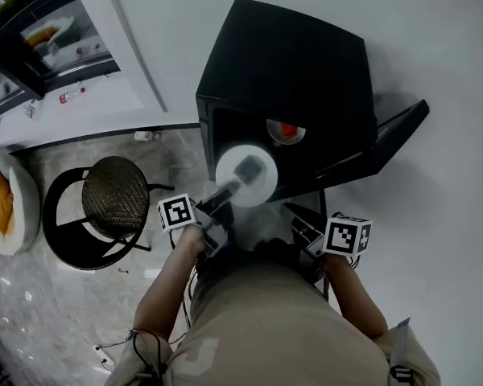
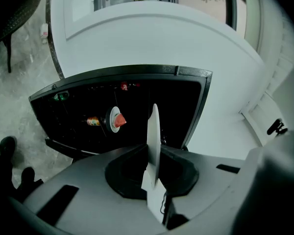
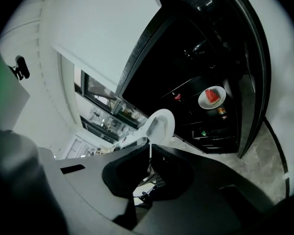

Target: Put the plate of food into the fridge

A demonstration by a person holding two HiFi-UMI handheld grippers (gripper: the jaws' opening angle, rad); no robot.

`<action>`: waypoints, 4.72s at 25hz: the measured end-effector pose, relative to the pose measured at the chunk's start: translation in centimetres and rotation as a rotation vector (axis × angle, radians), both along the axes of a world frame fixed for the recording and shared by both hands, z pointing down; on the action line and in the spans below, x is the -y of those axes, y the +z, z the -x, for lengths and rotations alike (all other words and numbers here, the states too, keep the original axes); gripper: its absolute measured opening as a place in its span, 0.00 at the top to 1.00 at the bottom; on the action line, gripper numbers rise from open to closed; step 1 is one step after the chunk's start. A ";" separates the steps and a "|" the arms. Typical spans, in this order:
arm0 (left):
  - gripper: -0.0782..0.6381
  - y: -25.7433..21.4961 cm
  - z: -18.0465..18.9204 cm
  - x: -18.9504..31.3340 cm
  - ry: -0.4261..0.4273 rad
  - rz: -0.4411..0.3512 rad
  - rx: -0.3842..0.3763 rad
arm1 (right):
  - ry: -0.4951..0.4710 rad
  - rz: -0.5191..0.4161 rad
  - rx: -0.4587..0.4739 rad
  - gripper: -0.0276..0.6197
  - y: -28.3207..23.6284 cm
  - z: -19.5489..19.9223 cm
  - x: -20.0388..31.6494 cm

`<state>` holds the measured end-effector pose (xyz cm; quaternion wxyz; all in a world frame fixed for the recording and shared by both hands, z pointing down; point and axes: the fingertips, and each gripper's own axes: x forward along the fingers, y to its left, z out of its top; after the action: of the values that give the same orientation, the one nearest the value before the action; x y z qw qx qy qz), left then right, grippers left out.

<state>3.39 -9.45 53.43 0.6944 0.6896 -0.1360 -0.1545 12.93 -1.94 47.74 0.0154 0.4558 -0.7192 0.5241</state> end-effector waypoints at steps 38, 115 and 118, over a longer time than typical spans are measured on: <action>0.87 13.6 -4.9 7.0 -0.207 0.116 0.005 | -0.164 0.034 -0.190 0.91 1.6 -2.7 2.2; 0.59 17.7 -4.9 9.0 -0.321 0.072 0.071 | -0.223 0.106 -0.220 0.91 4.7 -2.6 2.2; 0.65 17.4 -5.6 8.7 -0.285 0.056 0.074 | -0.227 0.103 -0.221 0.91 4.6 -2.2 2.3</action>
<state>8.96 -18.17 70.83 0.6790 0.6486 -0.2624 -0.2223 15.15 -4.22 52.32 0.1769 0.4248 -0.7323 0.5020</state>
